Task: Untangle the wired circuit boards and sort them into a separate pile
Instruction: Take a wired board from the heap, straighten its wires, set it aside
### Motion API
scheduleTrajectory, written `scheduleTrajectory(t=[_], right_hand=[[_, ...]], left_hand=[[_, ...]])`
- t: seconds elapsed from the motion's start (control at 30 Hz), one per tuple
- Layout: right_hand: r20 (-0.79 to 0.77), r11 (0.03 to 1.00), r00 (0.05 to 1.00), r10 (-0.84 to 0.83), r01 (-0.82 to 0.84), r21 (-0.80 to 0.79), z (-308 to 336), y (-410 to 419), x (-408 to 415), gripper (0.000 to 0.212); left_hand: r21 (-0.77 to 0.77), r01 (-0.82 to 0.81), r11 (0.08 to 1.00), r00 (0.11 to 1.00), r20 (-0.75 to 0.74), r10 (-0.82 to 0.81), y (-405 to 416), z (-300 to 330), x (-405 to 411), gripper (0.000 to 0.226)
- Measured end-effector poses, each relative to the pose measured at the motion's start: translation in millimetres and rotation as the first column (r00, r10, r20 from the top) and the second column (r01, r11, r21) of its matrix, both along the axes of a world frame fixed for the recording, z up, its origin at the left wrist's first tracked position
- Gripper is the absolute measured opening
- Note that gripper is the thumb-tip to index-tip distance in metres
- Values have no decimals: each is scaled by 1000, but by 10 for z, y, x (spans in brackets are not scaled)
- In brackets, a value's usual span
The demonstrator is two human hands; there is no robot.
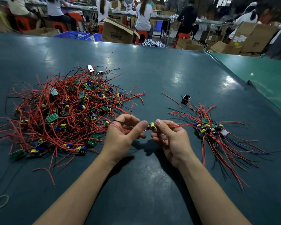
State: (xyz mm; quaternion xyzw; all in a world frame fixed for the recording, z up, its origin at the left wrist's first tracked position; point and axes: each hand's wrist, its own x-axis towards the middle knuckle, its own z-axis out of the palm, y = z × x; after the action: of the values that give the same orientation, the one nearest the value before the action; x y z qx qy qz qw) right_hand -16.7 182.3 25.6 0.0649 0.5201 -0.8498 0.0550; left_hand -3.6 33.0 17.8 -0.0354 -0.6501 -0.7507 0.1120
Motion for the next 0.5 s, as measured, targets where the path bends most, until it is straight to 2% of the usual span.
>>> scheduleTrajectory(t=[0.1, 0.17, 0.37, 0.5], right_hand=[[-49, 999, 998, 50, -49, 9, -9, -6, 26, 10], [-63, 996, 994, 88, -88, -12, -13, -9, 39, 6], [-74, 991, 989, 125, -128, -34, 0, -19, 64, 12], [-82, 994, 990, 112, -111, 14, -1, -15, 68, 15]], left_hand=[[-88, 68, 994, 997, -20, -70, 20, -6, 11, 26], [-74, 55, 996, 998, -17, -57, 15, -4, 15, 18], [-64, 84, 994, 996, -30, -86, -8, 27, 43, 22], [-56, 93, 994, 995, -21, -95, -15, 51, 50, 21]])
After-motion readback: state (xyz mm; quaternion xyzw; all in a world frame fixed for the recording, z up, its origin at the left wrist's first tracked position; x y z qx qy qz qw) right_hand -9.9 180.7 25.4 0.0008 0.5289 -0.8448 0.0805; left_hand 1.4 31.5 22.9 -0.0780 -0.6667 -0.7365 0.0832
